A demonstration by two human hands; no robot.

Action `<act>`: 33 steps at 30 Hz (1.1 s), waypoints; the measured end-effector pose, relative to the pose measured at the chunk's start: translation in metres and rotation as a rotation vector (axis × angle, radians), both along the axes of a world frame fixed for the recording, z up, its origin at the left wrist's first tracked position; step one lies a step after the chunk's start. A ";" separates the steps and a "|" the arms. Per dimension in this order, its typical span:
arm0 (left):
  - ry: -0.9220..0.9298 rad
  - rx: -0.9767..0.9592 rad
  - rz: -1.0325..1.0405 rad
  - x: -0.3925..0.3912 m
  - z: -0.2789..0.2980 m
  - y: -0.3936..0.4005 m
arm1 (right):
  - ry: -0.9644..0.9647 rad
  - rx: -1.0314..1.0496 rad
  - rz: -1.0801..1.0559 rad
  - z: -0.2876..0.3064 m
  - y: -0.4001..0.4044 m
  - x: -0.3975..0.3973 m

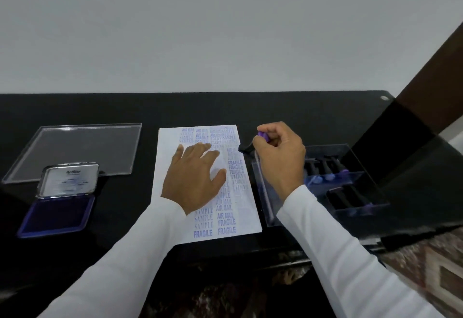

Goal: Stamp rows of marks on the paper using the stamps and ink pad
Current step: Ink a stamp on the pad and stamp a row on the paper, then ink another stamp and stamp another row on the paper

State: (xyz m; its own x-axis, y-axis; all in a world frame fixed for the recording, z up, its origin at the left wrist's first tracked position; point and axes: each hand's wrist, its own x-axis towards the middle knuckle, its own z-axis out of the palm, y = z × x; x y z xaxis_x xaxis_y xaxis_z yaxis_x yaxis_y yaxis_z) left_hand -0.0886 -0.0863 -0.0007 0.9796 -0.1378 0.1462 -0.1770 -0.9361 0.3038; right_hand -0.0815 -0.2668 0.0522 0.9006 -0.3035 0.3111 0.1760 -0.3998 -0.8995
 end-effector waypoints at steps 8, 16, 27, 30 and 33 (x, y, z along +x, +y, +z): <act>-0.026 -0.100 -0.036 -0.020 -0.012 -0.049 | 0.045 -0.074 -0.045 -0.008 -0.044 -0.021; -0.046 -0.090 -0.051 -0.024 -0.027 -0.057 | 0.114 -0.450 0.060 -0.021 -0.048 -0.028; -0.066 -0.087 -0.064 -0.025 -0.031 -0.056 | 0.181 -0.681 0.048 -0.024 -0.042 -0.028; -0.069 -0.087 -0.066 -0.026 -0.031 -0.055 | 0.208 -0.679 0.054 -0.025 -0.041 -0.026; -0.070 -0.086 -0.064 -0.025 -0.032 -0.056 | 0.242 -0.691 0.077 -0.026 -0.042 -0.024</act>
